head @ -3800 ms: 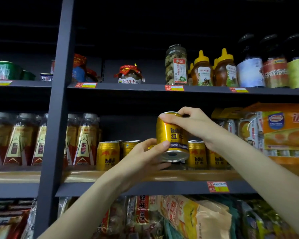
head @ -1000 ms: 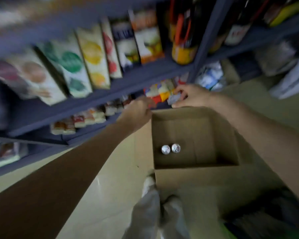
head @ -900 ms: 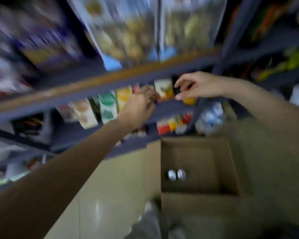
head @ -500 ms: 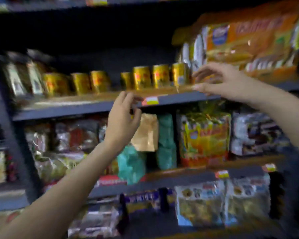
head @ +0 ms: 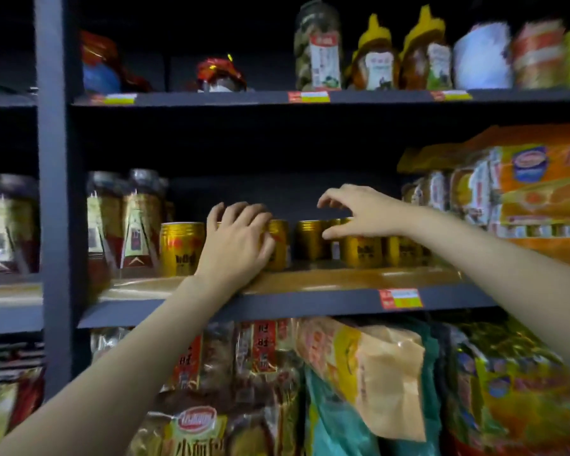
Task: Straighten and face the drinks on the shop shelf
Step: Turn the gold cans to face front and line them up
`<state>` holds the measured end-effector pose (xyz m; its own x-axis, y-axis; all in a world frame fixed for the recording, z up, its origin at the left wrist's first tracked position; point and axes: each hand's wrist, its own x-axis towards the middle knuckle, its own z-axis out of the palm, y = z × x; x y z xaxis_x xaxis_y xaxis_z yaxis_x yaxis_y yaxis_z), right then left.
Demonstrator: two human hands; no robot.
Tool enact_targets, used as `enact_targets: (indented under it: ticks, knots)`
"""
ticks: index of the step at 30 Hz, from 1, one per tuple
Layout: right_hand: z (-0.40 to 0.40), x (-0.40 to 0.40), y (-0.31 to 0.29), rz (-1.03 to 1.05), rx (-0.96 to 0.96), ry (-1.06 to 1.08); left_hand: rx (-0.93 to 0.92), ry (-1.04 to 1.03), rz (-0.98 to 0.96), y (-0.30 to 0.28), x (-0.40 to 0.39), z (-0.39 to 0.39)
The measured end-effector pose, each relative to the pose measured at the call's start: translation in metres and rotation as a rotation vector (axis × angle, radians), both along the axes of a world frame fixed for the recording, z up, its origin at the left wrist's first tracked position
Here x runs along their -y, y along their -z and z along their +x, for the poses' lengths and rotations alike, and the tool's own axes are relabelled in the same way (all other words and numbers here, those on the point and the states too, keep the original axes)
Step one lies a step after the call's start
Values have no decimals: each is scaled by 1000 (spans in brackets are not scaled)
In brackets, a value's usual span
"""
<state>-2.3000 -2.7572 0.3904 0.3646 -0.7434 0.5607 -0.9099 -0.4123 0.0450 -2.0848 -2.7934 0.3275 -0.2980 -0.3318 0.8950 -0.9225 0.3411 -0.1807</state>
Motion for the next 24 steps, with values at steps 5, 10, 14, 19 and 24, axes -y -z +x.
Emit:
enact_targets:
  ticks: [5, 10, 14, 19, 24]
  knots:
    - [28, 78, -39, 224, -173, 149, -39, 26, 98, 1, 9, 2]
    - [33, 133, -39, 470, -275, 365, -50, 83, 131, 1, 13, 4]
    - [33, 144, -36, 368, -188, 315, -49, 99, 154, 0, 14, 3]
    - [18, 112, -46, 280, 38, 127, -51, 99, 159, 1, 14, 3]
    - [1, 43, -51, 163, 711, -181, -51, 101, 183, 1, 5, 2]
